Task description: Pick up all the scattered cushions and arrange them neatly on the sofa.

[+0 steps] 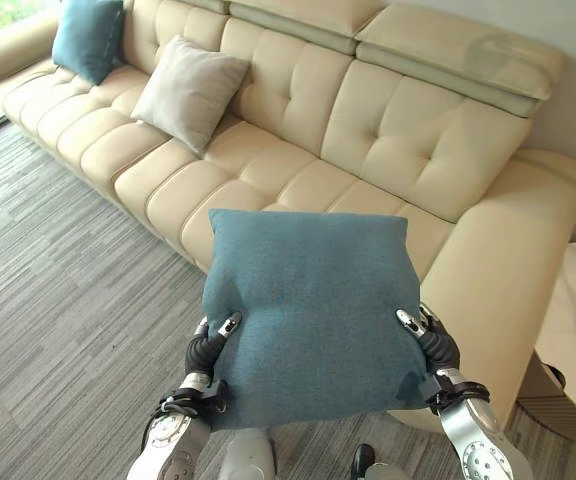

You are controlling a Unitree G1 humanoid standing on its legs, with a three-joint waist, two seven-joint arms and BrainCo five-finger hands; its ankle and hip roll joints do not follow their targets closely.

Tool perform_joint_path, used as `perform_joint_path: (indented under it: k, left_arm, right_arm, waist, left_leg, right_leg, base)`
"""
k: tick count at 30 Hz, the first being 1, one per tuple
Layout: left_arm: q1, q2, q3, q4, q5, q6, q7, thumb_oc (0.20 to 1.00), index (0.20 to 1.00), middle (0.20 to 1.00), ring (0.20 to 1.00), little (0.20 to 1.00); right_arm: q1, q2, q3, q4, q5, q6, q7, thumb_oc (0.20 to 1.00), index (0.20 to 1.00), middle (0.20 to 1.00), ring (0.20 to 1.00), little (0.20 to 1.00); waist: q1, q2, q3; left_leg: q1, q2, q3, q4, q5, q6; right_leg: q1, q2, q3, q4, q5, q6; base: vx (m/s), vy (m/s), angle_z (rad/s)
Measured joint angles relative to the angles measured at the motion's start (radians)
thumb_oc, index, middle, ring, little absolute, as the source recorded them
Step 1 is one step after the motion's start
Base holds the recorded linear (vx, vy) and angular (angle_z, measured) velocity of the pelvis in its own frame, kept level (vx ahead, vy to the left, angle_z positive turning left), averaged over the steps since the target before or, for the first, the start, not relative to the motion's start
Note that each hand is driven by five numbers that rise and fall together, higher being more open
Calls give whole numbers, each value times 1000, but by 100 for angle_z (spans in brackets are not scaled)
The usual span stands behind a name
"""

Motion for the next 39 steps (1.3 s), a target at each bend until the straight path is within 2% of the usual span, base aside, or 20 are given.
perform_joint_path:
  k: [1, 2, 3, 5, 6, 8, 9, 10, 12, 16, 19, 21, 22, 25, 26, 29, 32, 33, 36, 39]
  left_arm:
    - [-9, -8, -4, 0, 0, 0, 0, 200, 200, 200, 200, 200]
    - [-17, -10, -5, 2, 1, 0, 0, 200, 200, 200, 200, 200]
    - [-18, -2, -4, 4, 1, 1, 4, 200, 200, 200, 200, 200]
    - [-16, 30, 1, 4, 0, 1, 7, 200, 200, 200, 200, 200]
    - [-26, 52, 8, 3, 0, -1, 9, 200, 200, 200, 200, 200]
    - [-30, 79, 24, 3, 0, -12, 10, 200, 200, 200, 200, 200]
    - [-33, 100, 45, 6, 1, -12, 10, 200, 200, 200, 200, 200]
    - [-40, 98, 39, 9, 3, -11, 10, 200, 200, 200, 200, 200]
    - [-28, 99, 41, 16, 9, -12, 8, 200, 200, 200, 200, 200]
    - [-30, 107, 41, 24, 34, -8, 11, 200, 200, 200, 200, 200]
    - [-28, 109, 41, 24, 40, -5, 12, 200, 200, 200, 200, 200]
    - [-28, 107, 42, 24, 41, -3, 16, 200, 200, 200, 200, 200]
    - [-34, 95, 41, 26, 41, -3, 23, 200, 200, 200, 200, 200]
    - [-35, 62, 43, 45, 66, -5, 37, 200, 200, 200, 200, 200]
    - [-35, 64, 43, 49, 75, -5, 39, 200, 200, 200, 200, 200]
    - [-35, 49, 36, 57, 79, -4, 43, 200, 200, 200, 200, 200]
    - [-43, 41, 36, 56, 79, -5, 43, 200, 200, 200, 200, 200]
    - [-41, 44, 40, 57, 79, -5, 43, 200, 200, 200, 200, 200]
    - [-43, 38, 40, 86, 78, -6, 57, 200, 200, 200, 200, 200]
    - [-48, 8, 21, 86, 78, -16, 64, 200, 200, 200, 200, 200]
  right_arm:
    - [0, -2, -11, 0, -3, 0, 0, 200, 200, 200, 200, 200]
    - [-1, -2, -17, 0, -3, 2, 0, 200, 200, 200, 200, 200]
    - [-3, 11, -17, 2, -9, 3, 0, 200, 200, 200, 200, 200]
    - [1, 57, -10, 0, -23, 4, 0, 200, 200, 200, 200, 200]
    - [1, 70, -8, 0, -24, 4, 1, 200, 200, 200, 200, 200]
    - [-9, 79, 7, -1, -24, 5, 3, 200, 200, 200, 200, 200]
    - [-22, 82, 21, -2, -25, 5, 8, 200, 200, 200, 200, 200]
    - [-16, 86, 17, 1, -30, 8, 8, 200, 200, 200, 200, 200]
    - [-18, 104, 12, 0, -42, 15, 8, 200, 200, 200, 200, 200]
    - [-9, 116, 5, 0, -42, 21, 8, 200, 200, 200, 200, 200]
    - [0, 114, 4, 1, -42, 26, 7, 200, 200, 200, 200, 200]
    - [-2, 116, 16, 0, -41, 23, 7, 200, 200, 200, 200, 200]
    - [-4, 116, 13, 0, -41, 19, 7, 200, 200, 200, 200, 200]
    - [-20, 109, 4, 2, -41, 17, 7, 200, 200, 200, 200, 200]
    - [-22, 110, 13, 2, -41, 17, 7, 200, 200, 200, 200, 200]
    - [-24, 87, 19, 9, -40, 16, 6, 200, 200, 200, 200, 200]
    - [-27, 56, 21, 11, -40, 13, 7, 200, 200, 200, 200, 200]
    - [-35, 54, 26, 19, -40, 13, 7, 200, 200, 200, 200, 200]
    - [-35, 43, 52, 20, -39, 15, 7, 200, 200, 200, 200, 200]
    - [-38, 4, 43, 18, -38, 11, 6, 200, 200, 200, 200, 200]
  waist:
    - [-11, 12, -5]
    - [-20, 9, -5]
    - [-18, -8, -5]
    - [-23, -47, -14]
    - [-22, -49, -15]
    - [-14, -55, -17]
    - [-17, -74, -19]
    - [-19, -63, -22]
    - [-6, -62, -22]
    - [-26, -52, -16]
    - [-48, -30, -3]
    - [-49, -44, -11]
    - [-64, -45, -16]
    - [-64, -40, -22]
    - [-62, -40, -24]
    - [-78, -15, -49]
    - [-86, -2, -68]
    - [-84, -3, -70]
    - [-75, -1, -88]
    - [-69, 18, -98]
  left_leg:
    - [0, 13, 40, -30, 6, 9]
    - [12, 17, 76, -48, 58, 10]
    - [46, -6, 98, -73, 192, -11]
    - [64, -63, 89, -80, 190, -9]
    - [70, -77, 79, -80, 180, 5]
    - [70, -91, 83, -80, 173, 15]
    - [74, -135, 77, -80, 163, 16]
    - [79, -146, 71, -80, 152, 15]
    - [92, -161, 85, -75, 107, 19]
    - [110, -167, 112, -86, 83, 52]
    - [135, -150, 131, -89, 77, 59]
    - [156, -151, 169, -89, 64, 55]
    - [157, -148, 172, -89, 61, 50]
    - [180, -124, 198, -82, 58, 20]
    - [187, -123, 198, -82, 62, 13]
    - [240, -78, 238, -81, 48, -38]
    - [260, -32, 259, -10, 27, -64]
    - [256, -15, 245, 46, 12, -86]
    - [228, 18, 164, 240, -13, -79]
    - [162, 6, 49, 317, -84, -101]
  right_leg:
    - [9, -1, -12, 0, -1, 12]
    - [20, -9, -20, -1, -2, 23]
    - [32, -27, -16, 10, 3, 43]
    - [32, -84, -14, 33, 25, 72]
    - [13, -102, -9, 55, -4, 88]
    - [-13, -88, 20, -5, -8, 93]
    - [-56, -84, 44, -30, 54, 83]
    - [-56, -94, 55, -1, 60, 99]
    - [-74, -113, 74, 37, 61, 99]
    - [-195, -139, 115, 229, 73, 84]
    - [-251, -97, 140, 222, 4, 100]
    - [-299, -62, 28, 182, 14, 83]
    - [-308, -58, -46, 188, 26, 40]
    - [-283, -59, -136, 151, 86, 19]
    - [-276, -56, -138, 139, 116, 18]
    - [-242, 7, -123, 109, 107, -24]
    - [-219, 52, -95, 94, 82, -56]
    - [-219, 52, -96, 109, 59, -70]
    - [-165, 71, -32, 89, 74, -101]
    - [-150, 78, 19, 54, 84, -116]
  base:
    - [172, 276, 75]
    - [203, 279, 43]
    - [137, 195, 29]
    - [183, 298, 19]
    - [197, 384, 12]
    - [109, 269, 9]
    - [73, 269, 29]
    - [85, 353, 17]
    - [44, 253, -24]
    - [115, 168, -36]
    - [184, 64, -34]
    - [174, 20, -28]
    - [94, -14, 11]
    - [254, -101, -28]
    - [256, -112, -46]
    - [201, -116, -52]
    - [173, -110, -59]
    - [181, -106, -86]
    - [161, -16, -74]
    - [110, 74, -58]
